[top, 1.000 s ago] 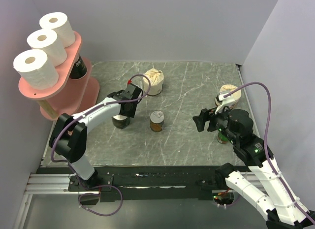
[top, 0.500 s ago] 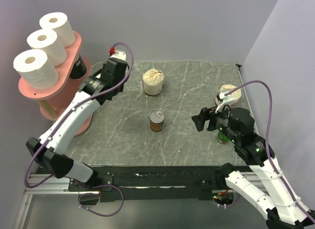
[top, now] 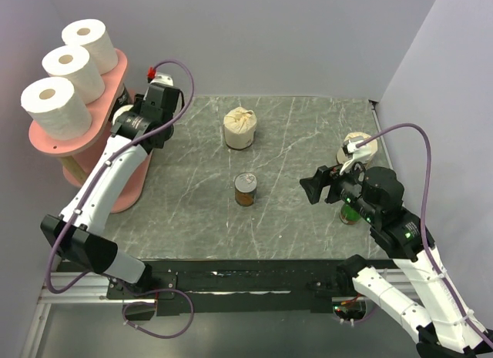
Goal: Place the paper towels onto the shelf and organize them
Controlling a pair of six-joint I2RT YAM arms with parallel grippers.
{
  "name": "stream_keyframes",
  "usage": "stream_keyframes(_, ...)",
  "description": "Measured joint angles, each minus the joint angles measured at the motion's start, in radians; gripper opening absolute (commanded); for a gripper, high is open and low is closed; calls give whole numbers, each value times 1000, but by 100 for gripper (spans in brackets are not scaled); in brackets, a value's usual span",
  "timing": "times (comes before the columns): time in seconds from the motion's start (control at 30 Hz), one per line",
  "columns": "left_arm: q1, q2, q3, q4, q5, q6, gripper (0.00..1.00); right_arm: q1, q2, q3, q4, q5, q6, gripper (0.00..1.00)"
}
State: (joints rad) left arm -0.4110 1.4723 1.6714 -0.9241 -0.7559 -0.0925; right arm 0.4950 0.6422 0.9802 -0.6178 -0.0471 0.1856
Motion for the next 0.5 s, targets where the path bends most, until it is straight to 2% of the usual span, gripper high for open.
stream_keyframes(0.3,23,31,-41,8,-32,14,45,0,-14,1,-3,-6,-1,89)
stream_keyframes(0.5,51,57,-43,23,-54,26,49,0,-23,2,-6,-5,-8,89)
